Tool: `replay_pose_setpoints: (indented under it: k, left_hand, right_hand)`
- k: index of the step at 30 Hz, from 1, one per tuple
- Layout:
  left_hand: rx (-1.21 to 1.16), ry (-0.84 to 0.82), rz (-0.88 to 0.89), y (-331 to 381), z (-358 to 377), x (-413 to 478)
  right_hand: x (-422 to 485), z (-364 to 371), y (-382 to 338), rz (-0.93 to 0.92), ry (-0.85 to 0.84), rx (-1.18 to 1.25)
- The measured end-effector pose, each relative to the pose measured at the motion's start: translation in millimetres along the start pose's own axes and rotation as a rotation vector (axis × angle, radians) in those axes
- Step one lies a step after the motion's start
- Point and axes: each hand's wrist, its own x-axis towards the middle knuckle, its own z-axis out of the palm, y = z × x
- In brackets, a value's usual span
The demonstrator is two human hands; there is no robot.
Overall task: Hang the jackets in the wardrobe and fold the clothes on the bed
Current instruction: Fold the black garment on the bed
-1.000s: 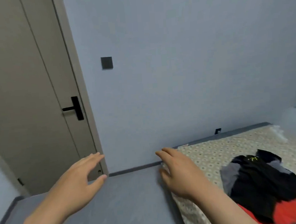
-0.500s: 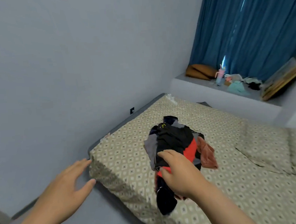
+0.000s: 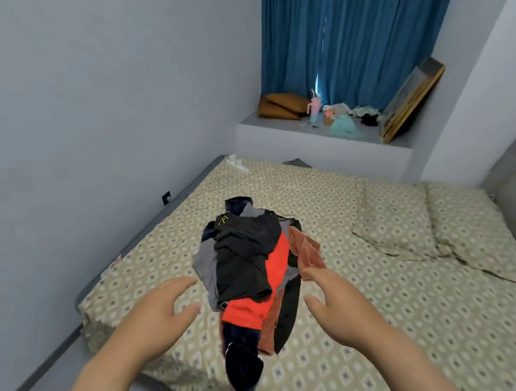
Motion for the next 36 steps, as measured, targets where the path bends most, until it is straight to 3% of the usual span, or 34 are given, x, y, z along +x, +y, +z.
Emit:
replay_pose_setpoints:
  k: [9,20,31,36]
  left_hand:
    - [-0.041,-0.073,-0.109,-1.5,44.7,76.6]
    - [-0.229,-0.298,-0.282,-94.4,151.7,209.2]
    - [-0.327,-0.472,-0.506,-210.5,323.7,332.7]
    - [-0.32,-0.457,-0.568,-238.0,374.9,332.0]
  right_hand:
    - [93.1,17.1,63.9,0.042,-0.193,0.043]
    - [207.8,111.3,126.0,0.289,-0.431,0.152]
    - [337.2,293.8,209.8,0.551,-0.511,0.287]
    - [348.3,364.0,223.6,0.823,-0.348,0.449]
